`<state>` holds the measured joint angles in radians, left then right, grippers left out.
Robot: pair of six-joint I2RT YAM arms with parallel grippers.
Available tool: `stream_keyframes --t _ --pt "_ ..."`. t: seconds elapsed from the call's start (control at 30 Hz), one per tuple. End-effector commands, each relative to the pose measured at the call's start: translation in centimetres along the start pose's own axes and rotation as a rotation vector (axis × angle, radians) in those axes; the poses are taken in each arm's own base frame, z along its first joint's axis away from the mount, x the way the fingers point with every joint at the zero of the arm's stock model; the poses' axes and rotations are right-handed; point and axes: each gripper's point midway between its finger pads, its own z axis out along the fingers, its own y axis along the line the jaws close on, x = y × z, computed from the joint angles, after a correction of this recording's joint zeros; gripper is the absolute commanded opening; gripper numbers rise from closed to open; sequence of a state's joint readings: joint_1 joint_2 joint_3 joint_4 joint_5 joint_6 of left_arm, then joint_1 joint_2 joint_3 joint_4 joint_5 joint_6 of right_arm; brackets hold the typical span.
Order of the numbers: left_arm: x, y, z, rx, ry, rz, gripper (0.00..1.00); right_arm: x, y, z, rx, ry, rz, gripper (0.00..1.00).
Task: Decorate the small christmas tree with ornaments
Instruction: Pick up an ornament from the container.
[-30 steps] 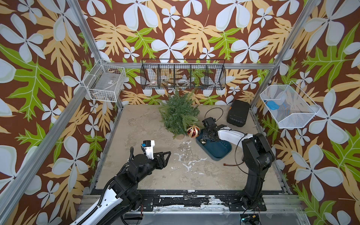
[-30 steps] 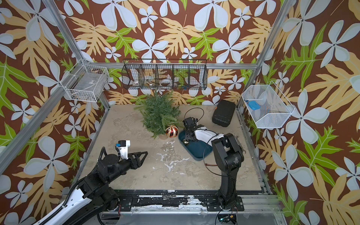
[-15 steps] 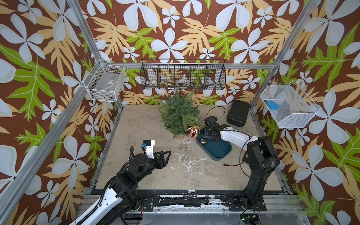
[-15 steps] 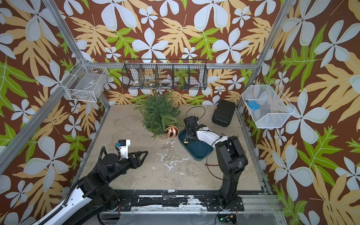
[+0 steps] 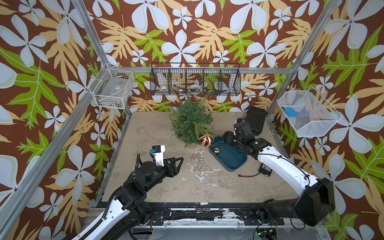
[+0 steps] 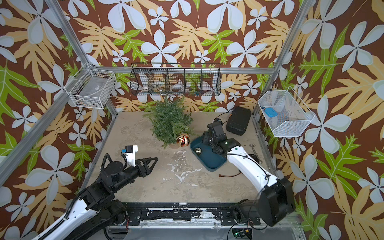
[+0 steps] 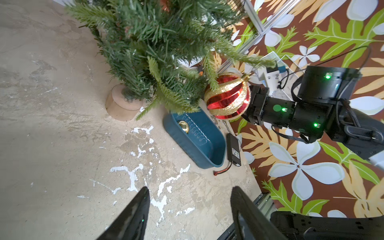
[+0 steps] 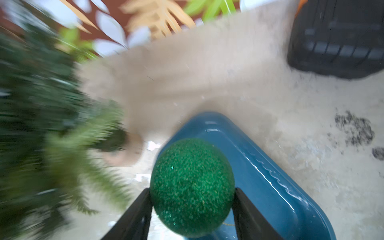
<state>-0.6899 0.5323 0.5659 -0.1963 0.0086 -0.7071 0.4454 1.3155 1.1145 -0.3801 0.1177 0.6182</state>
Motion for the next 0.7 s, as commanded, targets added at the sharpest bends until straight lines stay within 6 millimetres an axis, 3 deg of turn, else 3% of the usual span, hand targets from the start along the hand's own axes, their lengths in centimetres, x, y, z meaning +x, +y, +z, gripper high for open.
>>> stream_keyframes --t 0.0,0.2,0.47,0.57,0.67 --pt "-1.4 -1.9 -0.1 0.070 -0.036 0.012 0.64 -1.4 1.8 -2.8 -0.111 -0.049 0.010 0.62" --pt "-2.0 -4.4 -0.1 0.182 -0.039 0.009 0.63 -3.4 4.1 -7.6 -0.266 -0.115 0.029 0.61" --pt "-3.2 -7.7 0.0 0.326 -0.046 -0.008 0.61 -5.5 7.6 -12.6 -0.479 -0.171 0.048 0.61" --pt "-3.9 -8.0 -0.1 0.327 -0.070 -0.006 0.60 -6.0 9.5 -14.0 -0.538 -0.186 0.037 0.60" --pt "-4.5 -6.8 -0.3 0.257 -0.103 -0.023 0.59 -6.2 11.5 -15.0 -0.588 -0.189 0.024 0.60"
